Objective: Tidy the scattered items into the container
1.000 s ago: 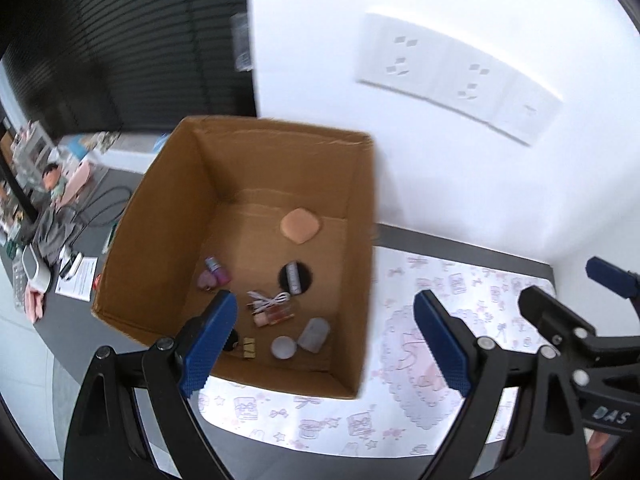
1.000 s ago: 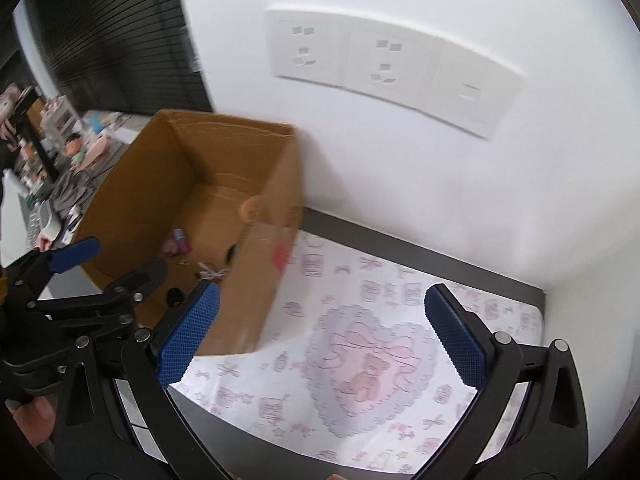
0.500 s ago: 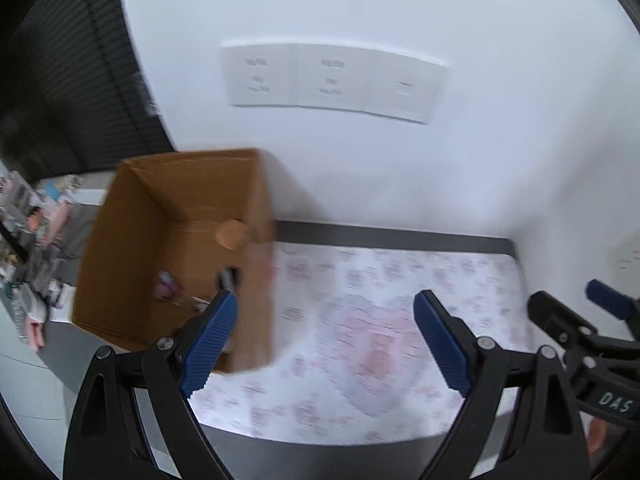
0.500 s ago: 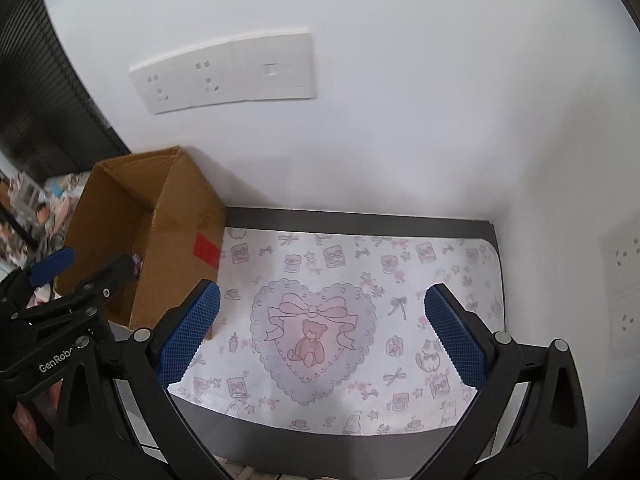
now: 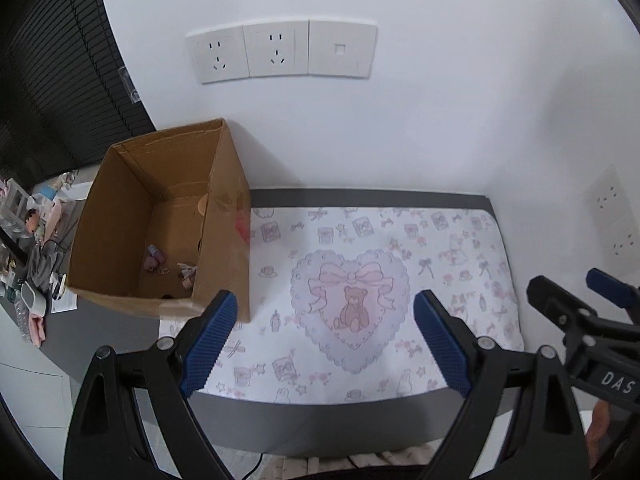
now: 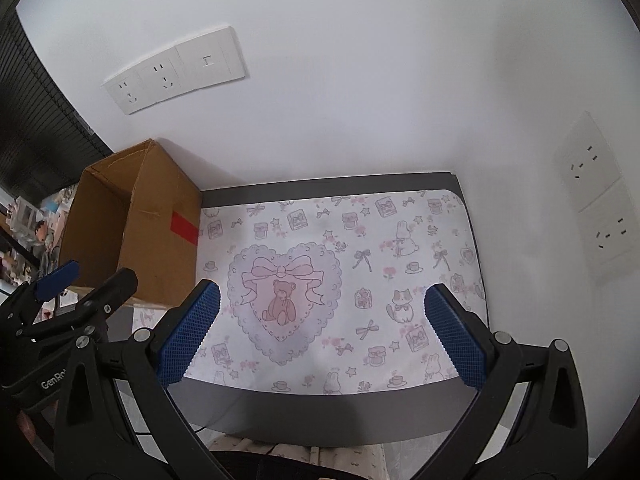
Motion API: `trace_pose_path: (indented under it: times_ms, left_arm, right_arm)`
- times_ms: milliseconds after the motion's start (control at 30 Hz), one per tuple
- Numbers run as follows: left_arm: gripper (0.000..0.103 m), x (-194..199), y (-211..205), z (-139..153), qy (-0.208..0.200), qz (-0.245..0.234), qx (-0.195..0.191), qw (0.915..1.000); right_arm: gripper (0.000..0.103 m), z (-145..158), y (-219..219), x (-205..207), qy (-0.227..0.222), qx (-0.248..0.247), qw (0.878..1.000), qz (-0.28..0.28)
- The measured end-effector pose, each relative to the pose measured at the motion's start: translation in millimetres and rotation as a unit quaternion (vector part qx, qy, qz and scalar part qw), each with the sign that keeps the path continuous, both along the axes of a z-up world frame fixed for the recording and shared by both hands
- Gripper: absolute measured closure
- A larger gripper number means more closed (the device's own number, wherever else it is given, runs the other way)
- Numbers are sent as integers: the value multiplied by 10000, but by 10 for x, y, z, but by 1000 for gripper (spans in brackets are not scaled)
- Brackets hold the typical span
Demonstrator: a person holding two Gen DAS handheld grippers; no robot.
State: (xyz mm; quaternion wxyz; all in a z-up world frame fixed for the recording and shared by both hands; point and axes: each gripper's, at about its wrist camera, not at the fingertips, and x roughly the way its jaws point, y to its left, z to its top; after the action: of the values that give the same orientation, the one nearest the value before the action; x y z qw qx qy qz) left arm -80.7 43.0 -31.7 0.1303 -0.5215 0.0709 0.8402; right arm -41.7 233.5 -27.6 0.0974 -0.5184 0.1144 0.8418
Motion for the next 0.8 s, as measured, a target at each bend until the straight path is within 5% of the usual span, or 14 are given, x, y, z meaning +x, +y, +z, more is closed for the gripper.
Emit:
trace_pose_path:
  times_ms: [367, 800]
  left_arm:
    - [14, 213, -301, -112, -285, 226, -334, 9988]
    - [14, 168, -305, -193, -446, 265, -298, 9982]
  right_arm:
    - [0, -109, -444, 357, -418, 329, 9985, 154]
    - [0, -47, -646, 274, -437, 484, 9972, 369]
